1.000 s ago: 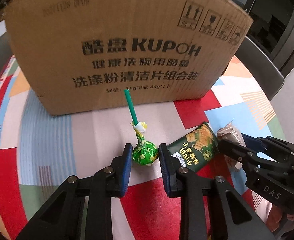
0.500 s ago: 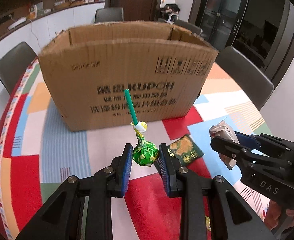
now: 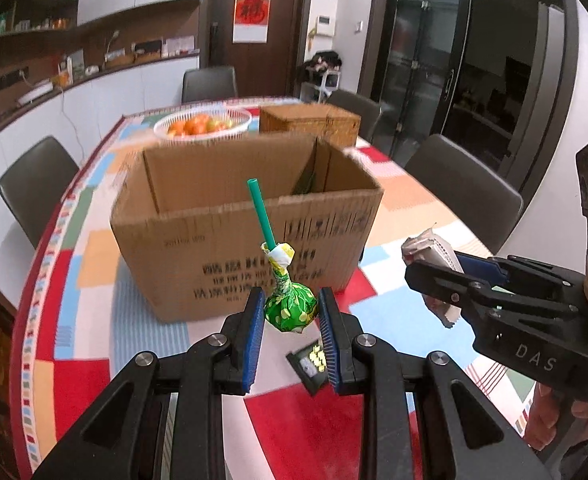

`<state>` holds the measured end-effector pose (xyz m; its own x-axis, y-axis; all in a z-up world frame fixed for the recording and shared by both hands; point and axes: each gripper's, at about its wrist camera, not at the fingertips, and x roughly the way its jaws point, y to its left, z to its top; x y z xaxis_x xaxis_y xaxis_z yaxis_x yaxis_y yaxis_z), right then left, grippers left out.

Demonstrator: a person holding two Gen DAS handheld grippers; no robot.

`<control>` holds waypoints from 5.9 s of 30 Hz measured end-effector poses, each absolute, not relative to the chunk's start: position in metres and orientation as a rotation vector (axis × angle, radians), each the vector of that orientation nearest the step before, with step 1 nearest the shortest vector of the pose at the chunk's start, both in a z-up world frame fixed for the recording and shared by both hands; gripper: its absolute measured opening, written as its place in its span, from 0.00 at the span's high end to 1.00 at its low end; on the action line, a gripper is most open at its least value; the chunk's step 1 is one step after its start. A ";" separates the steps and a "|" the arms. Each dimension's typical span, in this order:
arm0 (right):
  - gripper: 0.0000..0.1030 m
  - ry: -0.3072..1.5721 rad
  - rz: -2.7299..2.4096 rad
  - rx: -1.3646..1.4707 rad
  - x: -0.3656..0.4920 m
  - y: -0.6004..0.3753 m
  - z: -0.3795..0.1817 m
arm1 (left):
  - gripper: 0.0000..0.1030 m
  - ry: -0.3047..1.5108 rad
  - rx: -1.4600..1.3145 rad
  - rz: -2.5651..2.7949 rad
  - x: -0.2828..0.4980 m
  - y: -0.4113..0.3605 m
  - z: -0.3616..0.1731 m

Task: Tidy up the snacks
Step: 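Carry the lollipop and white pastry over the box and open both tools, then grasp the yellow-green candy with the right tool while the left tool grasps the green cracker pack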

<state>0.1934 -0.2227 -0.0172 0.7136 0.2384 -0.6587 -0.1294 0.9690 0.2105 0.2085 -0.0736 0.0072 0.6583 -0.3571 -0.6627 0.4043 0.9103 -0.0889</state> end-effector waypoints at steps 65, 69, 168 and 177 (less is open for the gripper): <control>0.41 0.689 0.247 0.042 0.220 -0.207 0.024 | 0.34 0.683 0.135 -0.279 0.212 -0.055 0.042; 0.41 0.730 0.250 0.045 0.203 -0.209 0.012 | 0.32 0.698 0.151 -0.284 0.192 -0.058 0.033; 0.78 1.068 0.106 0.137 0.193 -0.253 -0.117 | 0.59 1.069 0.448 -0.715 0.248 -0.173 -0.126; 0.78 1.057 0.118 0.143 0.189 -0.252 -0.112 | 0.60 1.056 0.334 -0.629 0.237 -0.152 -0.107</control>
